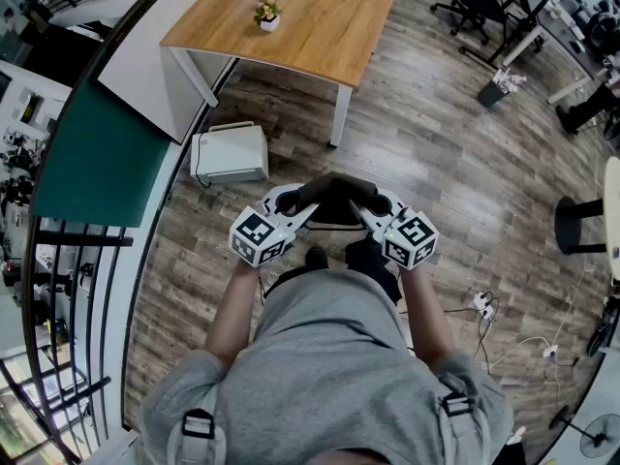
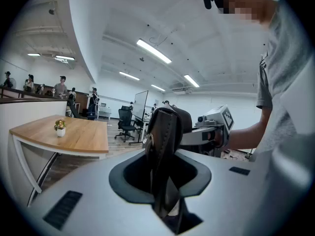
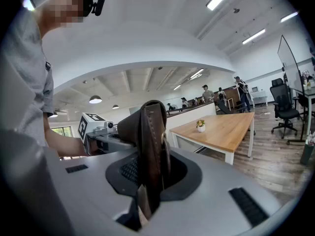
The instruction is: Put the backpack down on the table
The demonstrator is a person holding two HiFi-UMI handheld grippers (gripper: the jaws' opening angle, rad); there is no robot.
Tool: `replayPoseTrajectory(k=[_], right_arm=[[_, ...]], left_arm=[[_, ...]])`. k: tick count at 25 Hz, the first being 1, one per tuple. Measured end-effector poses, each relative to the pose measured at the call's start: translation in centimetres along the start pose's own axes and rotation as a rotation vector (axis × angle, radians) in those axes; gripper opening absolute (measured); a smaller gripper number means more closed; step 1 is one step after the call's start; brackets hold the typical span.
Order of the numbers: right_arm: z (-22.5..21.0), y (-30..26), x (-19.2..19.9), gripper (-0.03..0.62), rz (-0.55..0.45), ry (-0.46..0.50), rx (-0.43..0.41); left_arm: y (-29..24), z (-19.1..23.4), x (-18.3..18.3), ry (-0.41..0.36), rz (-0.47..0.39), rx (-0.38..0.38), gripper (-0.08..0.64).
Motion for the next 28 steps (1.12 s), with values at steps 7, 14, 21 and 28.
replayPoseTrajectory(k=[7, 14, 21, 28], right_arm=[[0.8, 0.2, 0.6, 0.051, -0.002, 0.001, 0.007], [0.8, 0.5, 1.0, 0.051, -0.006, 0.0, 0.013], [1.1, 0.7, 1.0, 0.058, -0.02, 0.01, 0.021], [0.6, 1.2, 1.4, 0.058, -0.014, 0.012, 0.018]], left_arm=[[0.5, -0.5, 0.5, -0.006, 0.007, 0.0, 0.1], [0.4, -0.8, 0.7, -0.026, 0.016, -0.001, 0.103], [0.5, -1.1, 0.5, -0.034, 0.012, -0.006, 0.103], [-0.2, -1.5, 0.8, -0.038, 0.025, -0.007, 0.103]])
Point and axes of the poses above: the fingertips, and each gripper's own axes: y backward along the fingers, z to its left, x out of its underside, the point moved 9 cm from there along y, backward along the fingers, and after that the axes turned 3 degrees about z, right-handed, at the moved point
